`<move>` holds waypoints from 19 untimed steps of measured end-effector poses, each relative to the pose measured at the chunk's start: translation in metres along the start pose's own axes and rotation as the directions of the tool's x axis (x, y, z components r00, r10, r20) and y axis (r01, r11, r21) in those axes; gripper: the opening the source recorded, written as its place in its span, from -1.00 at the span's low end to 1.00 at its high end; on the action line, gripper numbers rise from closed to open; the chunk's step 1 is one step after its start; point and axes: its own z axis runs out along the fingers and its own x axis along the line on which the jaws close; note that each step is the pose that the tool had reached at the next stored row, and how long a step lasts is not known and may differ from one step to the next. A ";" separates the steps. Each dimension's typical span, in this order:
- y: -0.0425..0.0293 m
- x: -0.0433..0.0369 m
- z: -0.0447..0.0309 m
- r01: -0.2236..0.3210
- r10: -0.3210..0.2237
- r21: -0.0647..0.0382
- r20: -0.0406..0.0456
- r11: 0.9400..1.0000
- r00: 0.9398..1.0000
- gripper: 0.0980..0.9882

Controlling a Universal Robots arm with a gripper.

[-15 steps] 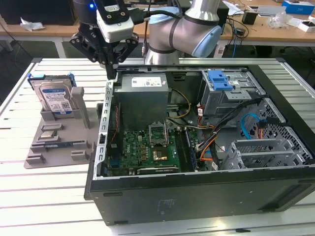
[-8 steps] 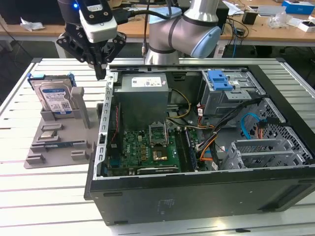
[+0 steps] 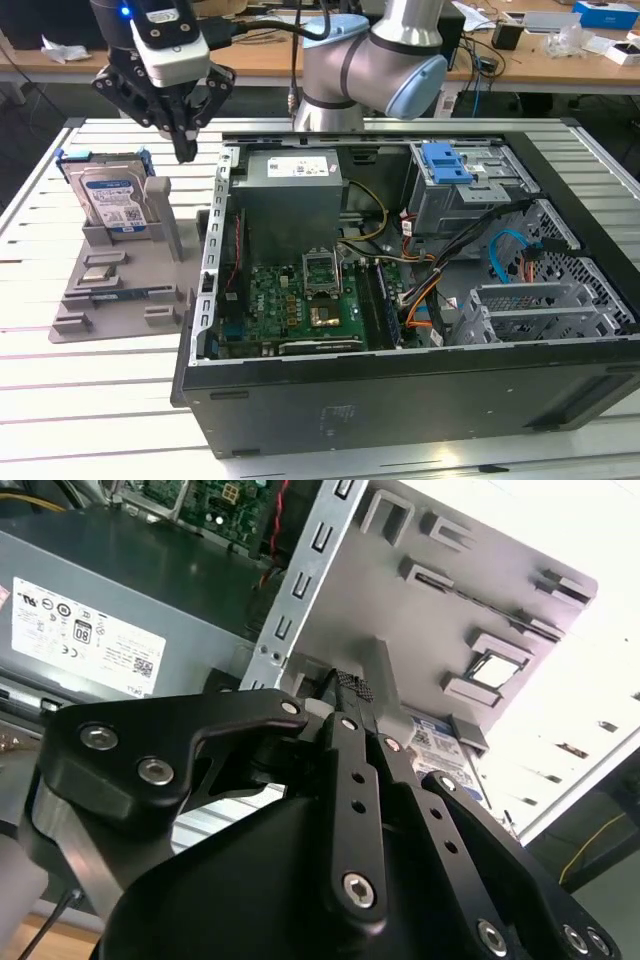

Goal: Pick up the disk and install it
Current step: 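Reach for the disk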

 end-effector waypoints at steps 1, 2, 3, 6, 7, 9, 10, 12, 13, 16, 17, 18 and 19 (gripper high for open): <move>-0.0002 0.0031 -0.0001 0.000 0.000 0.000 0.000 1.000 1.000 -0.98; -0.0005 0.0071 -0.0002 0.000 0.000 0.000 0.000 1.000 1.000 -0.98; -0.0007 0.0099 -0.0002 0.000 0.000 0.000 0.000 1.000 1.000 -0.98; -0.0014 0.0193 -0.0003 0.000 0.000 0.000 0.000 1.000 1.000 -0.98; -0.0016 0.0222 -0.0002 0.000 0.000 0.000 0.000 1.000 1.000 -0.98; -0.0018 0.0270 -0.0001 0.000 0.000 0.000 0.000 1.000 1.000 -0.98; -0.0016 0.0324 0.0001 0.000 0.000 0.000 0.000 1.000 1.000 -0.98; -0.0016 0.0379 0.0003 0.000 0.000 0.000 0.000 1.000 1.000 -0.98; -0.0017 0.0407 0.0003 0.000 0.000 0.000 0.000 1.000 1.000 -0.98; -0.0022 0.0513 0.0003 0.000 0.000 0.000 0.000 1.000 1.000 -0.98; -0.0025 0.0553 0.0003 0.000 0.000 0.000 0.000 1.000 1.000 -0.98; -0.0028 0.0590 0.0003 0.000 0.000 0.000 0.000 1.000 1.000 -0.98; -0.0030 0.0616 0.0003 0.000 0.000 0.000 0.000 1.000 1.000 -0.98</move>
